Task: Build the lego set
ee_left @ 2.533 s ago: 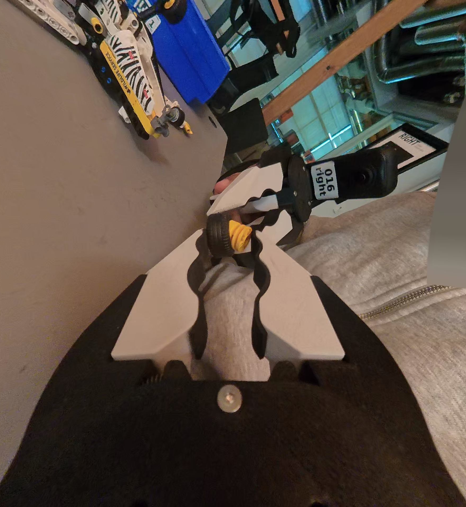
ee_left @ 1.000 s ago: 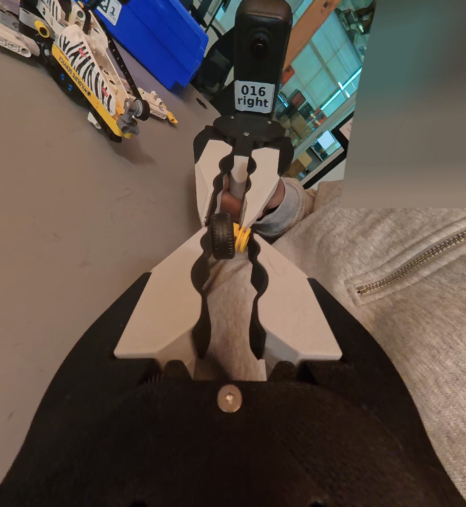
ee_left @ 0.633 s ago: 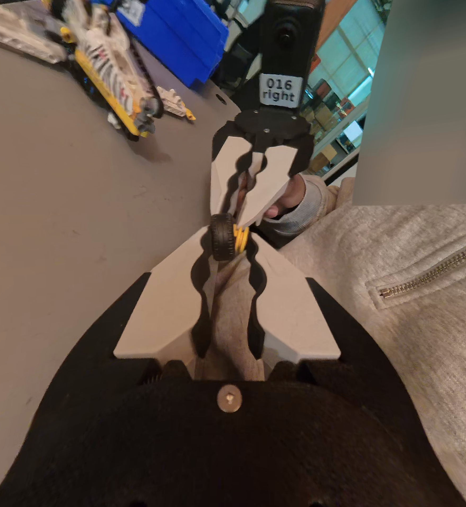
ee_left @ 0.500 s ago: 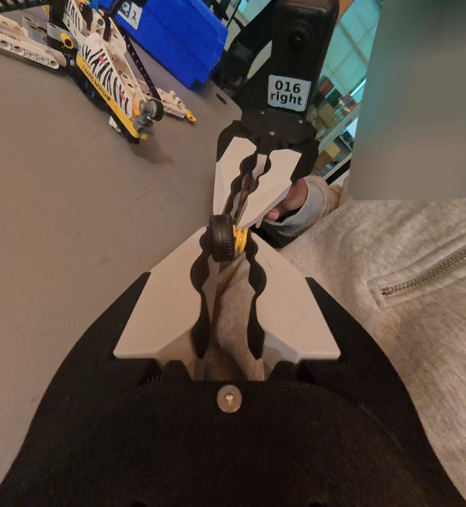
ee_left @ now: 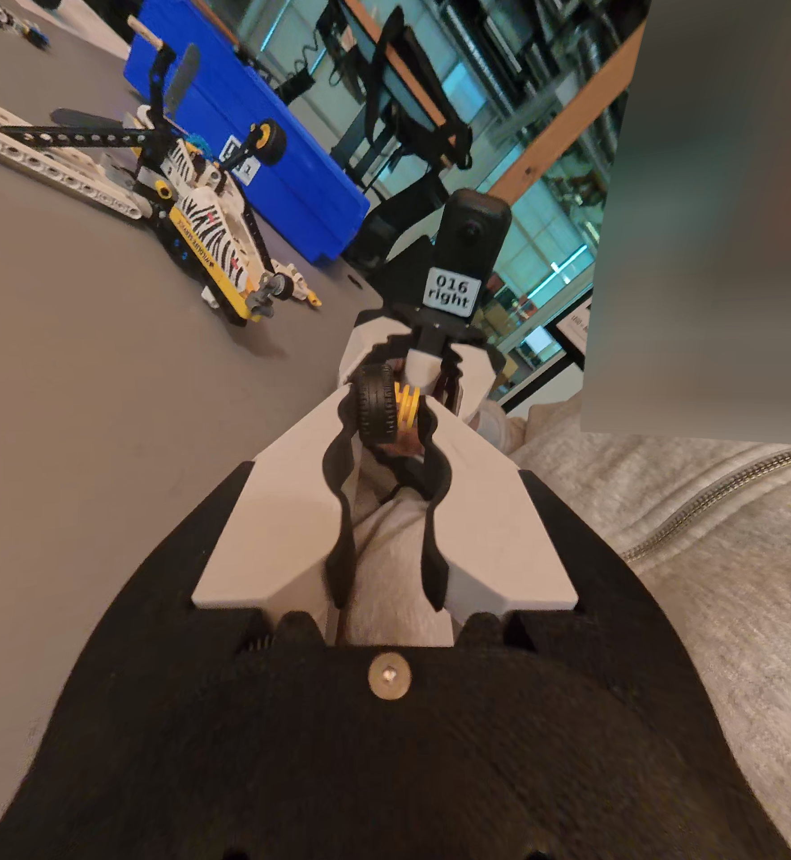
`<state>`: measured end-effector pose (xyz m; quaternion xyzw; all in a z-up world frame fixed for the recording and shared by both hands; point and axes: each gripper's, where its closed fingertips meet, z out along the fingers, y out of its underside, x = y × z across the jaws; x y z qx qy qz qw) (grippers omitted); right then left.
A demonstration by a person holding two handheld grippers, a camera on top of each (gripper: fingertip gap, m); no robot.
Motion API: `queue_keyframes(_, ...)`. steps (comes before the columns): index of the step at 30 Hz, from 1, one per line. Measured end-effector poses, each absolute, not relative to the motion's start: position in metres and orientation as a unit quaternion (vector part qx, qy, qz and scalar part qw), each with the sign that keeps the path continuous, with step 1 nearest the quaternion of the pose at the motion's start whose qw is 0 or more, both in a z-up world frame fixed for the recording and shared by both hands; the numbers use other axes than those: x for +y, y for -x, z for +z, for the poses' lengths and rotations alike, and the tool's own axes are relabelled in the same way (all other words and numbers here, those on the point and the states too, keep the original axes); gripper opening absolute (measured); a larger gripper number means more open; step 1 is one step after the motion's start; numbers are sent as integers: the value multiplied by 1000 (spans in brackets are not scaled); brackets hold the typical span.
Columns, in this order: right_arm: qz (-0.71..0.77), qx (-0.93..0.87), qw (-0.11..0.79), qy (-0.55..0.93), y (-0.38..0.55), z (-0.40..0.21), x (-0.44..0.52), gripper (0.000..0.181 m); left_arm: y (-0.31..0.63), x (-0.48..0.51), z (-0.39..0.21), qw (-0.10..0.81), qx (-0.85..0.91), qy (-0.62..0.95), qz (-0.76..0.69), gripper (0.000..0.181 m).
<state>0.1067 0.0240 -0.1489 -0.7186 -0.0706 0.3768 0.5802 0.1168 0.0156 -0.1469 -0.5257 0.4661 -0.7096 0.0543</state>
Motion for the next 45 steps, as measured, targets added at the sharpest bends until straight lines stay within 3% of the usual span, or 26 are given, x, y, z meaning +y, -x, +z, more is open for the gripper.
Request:
queue_keyframes(8,384,-38,626,678,-117,-131,28,45,-118,11,-142,42,456,510,-728,24)
queue_keyframes(20,461,-102,552,687,-100,-140,13,29,-106,-13,-146,26,542,475,-693,23)
queue_keyframes(45,398,-132,568,708,-97,-146,12,21,-106,-12,-156,54,564,475,-673,23)
